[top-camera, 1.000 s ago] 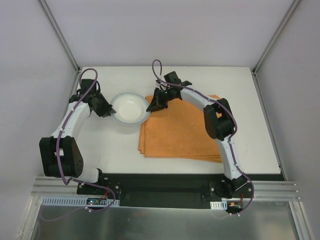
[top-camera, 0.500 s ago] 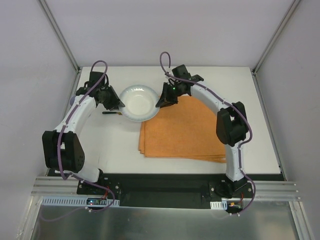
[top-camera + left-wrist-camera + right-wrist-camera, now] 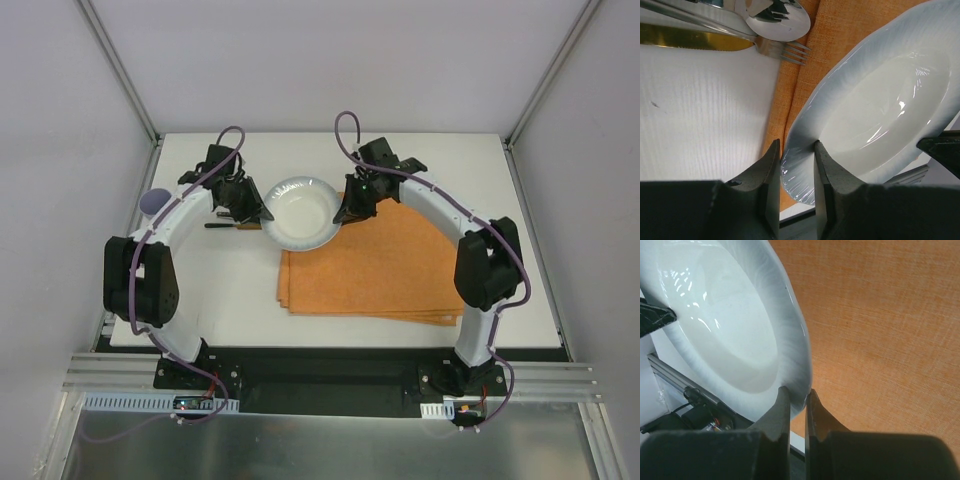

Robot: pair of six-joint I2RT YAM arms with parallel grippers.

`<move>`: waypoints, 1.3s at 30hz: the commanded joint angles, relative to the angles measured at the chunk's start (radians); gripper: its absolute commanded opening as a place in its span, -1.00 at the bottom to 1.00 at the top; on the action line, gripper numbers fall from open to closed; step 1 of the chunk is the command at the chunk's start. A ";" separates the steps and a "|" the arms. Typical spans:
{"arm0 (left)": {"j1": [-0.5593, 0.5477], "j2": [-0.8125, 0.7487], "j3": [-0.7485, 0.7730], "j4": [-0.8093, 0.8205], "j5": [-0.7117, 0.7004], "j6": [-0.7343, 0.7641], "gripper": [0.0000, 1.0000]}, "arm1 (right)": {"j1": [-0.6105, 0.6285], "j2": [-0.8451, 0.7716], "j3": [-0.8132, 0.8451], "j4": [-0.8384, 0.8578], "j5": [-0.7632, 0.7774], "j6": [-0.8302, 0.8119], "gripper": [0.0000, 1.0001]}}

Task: Set the dinner table for one person
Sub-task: Place the plate on the napkin.

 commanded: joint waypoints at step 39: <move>-0.329 0.318 0.109 0.068 0.102 -0.042 -0.79 | -0.046 -0.187 -0.278 0.000 0.139 -0.197 -0.98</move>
